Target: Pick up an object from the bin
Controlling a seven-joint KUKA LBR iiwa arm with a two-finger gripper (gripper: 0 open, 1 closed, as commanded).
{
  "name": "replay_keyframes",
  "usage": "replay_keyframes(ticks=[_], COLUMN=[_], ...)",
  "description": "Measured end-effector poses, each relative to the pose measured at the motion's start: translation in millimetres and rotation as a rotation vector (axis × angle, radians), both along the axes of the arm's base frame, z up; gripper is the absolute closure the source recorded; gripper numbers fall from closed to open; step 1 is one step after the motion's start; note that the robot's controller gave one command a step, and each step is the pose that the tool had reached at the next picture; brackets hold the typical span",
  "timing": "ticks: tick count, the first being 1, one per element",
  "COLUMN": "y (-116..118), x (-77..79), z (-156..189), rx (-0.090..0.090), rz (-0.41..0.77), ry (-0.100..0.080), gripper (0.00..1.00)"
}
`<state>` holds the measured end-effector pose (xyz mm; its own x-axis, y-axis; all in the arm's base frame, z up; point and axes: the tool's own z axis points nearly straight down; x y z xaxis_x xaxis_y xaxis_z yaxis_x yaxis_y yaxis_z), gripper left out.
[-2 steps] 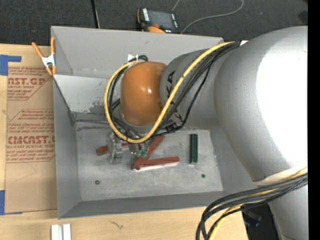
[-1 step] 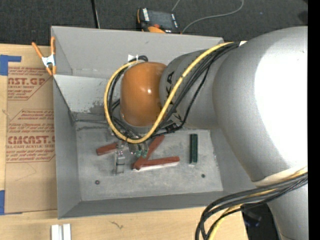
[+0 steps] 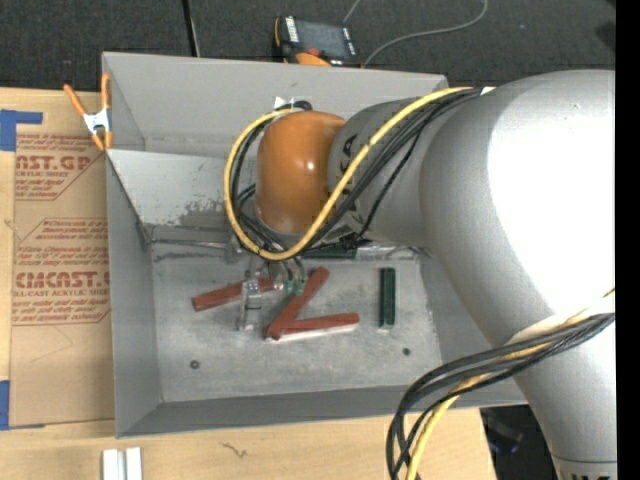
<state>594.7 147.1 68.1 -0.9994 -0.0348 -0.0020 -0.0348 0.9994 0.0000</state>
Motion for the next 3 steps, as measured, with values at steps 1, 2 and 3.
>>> replay_keyframes(ticks=[1, 2, 3], y=[2, -10, -28], x=[-0.4, -35.8, -65.1], z=[3, 119, 159], rx=[0.002, 0.003, 0.001], rz=[0.002, -0.027, -0.022], ry=[-0.001, -0.006, -0.001], gripper=[1.00, 1.00, 1.00])
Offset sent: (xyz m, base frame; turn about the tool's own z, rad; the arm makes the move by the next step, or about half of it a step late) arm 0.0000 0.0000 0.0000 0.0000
